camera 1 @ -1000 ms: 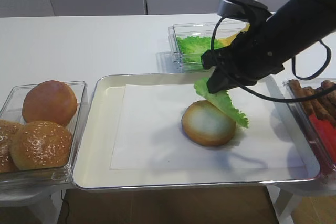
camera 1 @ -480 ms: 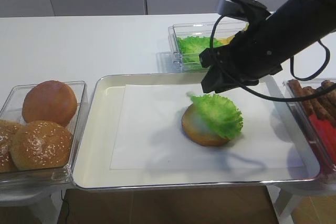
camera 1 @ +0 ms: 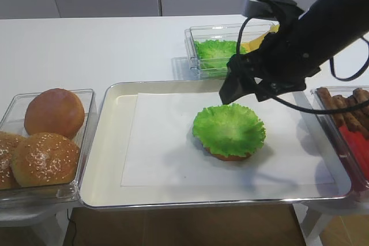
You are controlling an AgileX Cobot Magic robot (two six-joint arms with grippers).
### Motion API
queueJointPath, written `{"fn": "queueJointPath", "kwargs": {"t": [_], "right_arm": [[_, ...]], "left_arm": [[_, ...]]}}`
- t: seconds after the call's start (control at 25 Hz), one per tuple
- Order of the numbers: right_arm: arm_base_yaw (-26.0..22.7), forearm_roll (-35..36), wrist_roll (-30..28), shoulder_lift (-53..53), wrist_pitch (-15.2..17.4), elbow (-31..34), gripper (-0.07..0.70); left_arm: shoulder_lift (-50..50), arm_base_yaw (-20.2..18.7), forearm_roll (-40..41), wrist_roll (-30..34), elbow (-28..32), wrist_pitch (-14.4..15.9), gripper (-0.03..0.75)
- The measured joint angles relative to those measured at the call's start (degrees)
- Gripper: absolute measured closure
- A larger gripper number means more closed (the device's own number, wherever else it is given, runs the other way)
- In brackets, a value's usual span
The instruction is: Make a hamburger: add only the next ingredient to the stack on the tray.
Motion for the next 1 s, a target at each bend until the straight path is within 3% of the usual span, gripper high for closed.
{"fn": "queueJointPath", "kwargs": {"t": [0.16,0.28,0.48,0.68,1.0], "right_arm": [[0.0,-14.4,10.0,-1.2,5.2,-4.4,0.087],[-0.9,-21.5,14.1,-2.2,9.5,-6.9,0.110],[-8.0,-23.6,15.1,-5.0,14.0,-7.3,0.118],[-15.6,-24.1,15.5,-10.6,15.6,-5.2,0.125],[-16.9,-25.3,16.4,-23.0,17.2,2.3,0.133]], "left_arm": [[0.0,0.0,0.0,0.0,0.0,0.0,0.346],[0.0,0.0,0.0,0.0,0.0,0.0,0.346],[0.0,0.0,0.0,0.0,0.0,0.0,0.346],[0.0,0.0,0.0,0.0,0.0,0.0,0.346],[0.0,0.0,0.0,0.0,0.0,0.0,0.346]]}}
